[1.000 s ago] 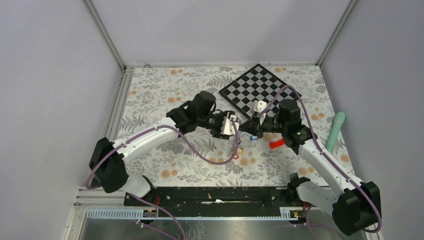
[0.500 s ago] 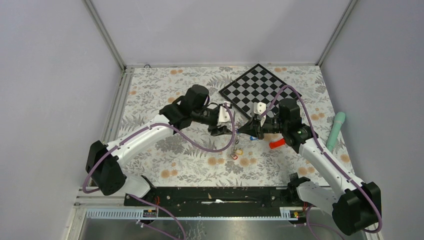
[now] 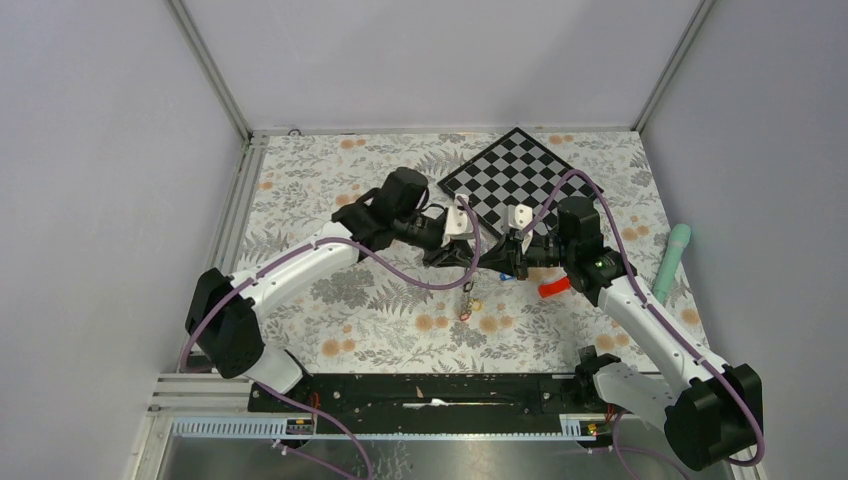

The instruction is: Put the keys on the keyring

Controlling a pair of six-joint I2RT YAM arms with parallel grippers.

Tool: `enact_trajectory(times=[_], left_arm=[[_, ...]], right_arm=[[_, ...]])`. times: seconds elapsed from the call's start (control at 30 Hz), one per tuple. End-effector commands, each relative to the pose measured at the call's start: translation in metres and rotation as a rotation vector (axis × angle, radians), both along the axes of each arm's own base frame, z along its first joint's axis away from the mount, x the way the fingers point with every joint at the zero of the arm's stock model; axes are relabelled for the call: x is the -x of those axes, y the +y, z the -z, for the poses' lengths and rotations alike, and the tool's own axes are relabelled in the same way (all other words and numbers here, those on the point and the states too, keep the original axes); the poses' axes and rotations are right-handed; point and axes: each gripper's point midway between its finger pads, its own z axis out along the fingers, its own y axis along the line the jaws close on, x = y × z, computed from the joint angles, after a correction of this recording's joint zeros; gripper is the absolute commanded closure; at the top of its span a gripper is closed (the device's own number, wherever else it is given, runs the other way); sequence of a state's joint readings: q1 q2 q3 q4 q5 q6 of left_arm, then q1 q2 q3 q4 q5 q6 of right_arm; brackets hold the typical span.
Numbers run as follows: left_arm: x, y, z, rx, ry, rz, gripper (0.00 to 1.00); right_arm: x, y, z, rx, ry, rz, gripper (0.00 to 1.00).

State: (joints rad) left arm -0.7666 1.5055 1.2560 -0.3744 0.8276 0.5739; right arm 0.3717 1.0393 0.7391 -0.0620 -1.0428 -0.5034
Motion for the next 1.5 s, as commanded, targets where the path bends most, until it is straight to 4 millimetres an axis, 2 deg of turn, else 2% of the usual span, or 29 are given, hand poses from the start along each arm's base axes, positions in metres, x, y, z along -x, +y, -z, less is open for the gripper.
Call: enact_trajectory(times=[0.0, 0.17, 0.27, 0.4, 0.47, 0.67, 0.73, 0.87, 1.07, 1.23, 1.47], left_arm=[[0.002, -0.007, -0.021, 0.054, -0.006, 0.037, 0.74], [0.002, -0.007, -0.019, 0.049, -0.008, 0.042, 0.87], [0.002, -0.007, -0.018, 0.045, -0.012, 0.044, 1.0], [0.001, -0.004, -0.022, 0.039, -0.035, 0.031, 1.0], [-0.003, 0.0, -0.023, 0.017, -0.055, 0.008, 1.0], [-0.022, 0.017, -0.026, -0.131, -0.145, -0.091, 1.0], [-0.027, 0.022, -0.029, -0.183, -0.177, -0.115, 1.0], [-0.03, 0.03, -0.029, -0.288, -0.219, -0.146, 1.0], [-0.02, 0.026, -0.036, -0.281, -0.177, -0.139, 1.0], [-0.012, 0.019, -0.044, -0.245, -0.134, -0.117, 1.0], [-0.008, 0.013, -0.052, -0.214, -0.101, -0.114, 1.0]], right_arm=[[0.001, 0.004, -0.028, -0.053, -0.069, -0.041, 1.0], [0.0, 0.005, -0.028, -0.055, -0.069, -0.039, 1.0], [0.0, 0.004, -0.028, -0.053, -0.068, -0.034, 1.0], [-0.003, 0.003, -0.027, -0.047, -0.068, -0.019, 1.0], [-0.005, 0.002, -0.025, -0.037, -0.066, -0.007, 0.94], [-0.009, -0.003, -0.028, 0.011, -0.085, 0.023, 0.63], [-0.009, -0.002, -0.032, 0.012, -0.087, 0.019, 0.56], [-0.011, 0.002, -0.042, -0.012, -0.083, 0.002, 0.52], [-0.013, 0.011, -0.05, -0.078, -0.042, -0.017, 0.47], [-0.017, 0.014, -0.05, -0.109, -0.037, -0.016, 0.48], [-0.009, 0.017, -0.044, -0.142, -0.003, -0.054, 0.51]])
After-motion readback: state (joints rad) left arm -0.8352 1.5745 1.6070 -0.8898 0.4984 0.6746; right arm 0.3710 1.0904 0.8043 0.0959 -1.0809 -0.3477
